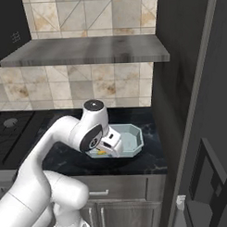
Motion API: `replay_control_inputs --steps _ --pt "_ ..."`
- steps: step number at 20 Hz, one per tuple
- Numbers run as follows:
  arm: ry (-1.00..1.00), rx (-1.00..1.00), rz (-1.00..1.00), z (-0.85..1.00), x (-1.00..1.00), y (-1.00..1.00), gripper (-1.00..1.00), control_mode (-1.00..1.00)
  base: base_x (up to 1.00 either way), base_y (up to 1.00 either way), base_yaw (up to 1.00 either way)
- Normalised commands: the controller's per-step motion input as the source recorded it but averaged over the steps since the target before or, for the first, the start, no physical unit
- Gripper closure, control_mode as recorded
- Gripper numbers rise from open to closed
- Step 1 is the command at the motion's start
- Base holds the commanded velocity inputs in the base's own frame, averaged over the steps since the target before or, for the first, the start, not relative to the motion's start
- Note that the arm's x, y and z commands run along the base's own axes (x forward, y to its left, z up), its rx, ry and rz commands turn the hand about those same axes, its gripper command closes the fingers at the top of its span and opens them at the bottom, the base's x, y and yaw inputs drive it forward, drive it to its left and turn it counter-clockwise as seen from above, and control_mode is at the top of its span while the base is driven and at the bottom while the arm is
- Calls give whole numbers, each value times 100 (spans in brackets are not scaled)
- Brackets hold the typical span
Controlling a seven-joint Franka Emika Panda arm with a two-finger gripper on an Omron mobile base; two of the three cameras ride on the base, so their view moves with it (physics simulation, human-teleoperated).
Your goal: Pick the banana and orange from the fridge and place them inside the tupperware on the counter.
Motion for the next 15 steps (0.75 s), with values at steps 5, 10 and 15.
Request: replay_control_inputs --steps 5,10,15 --pt "9 0 0 33 -41 13 -100 -100 0 0 0" --pt "4 0 0 25 -39 14 -100 -100 0 0 0" --pt "0 0 0 8 -45 18 -100 -100 0 0 0"
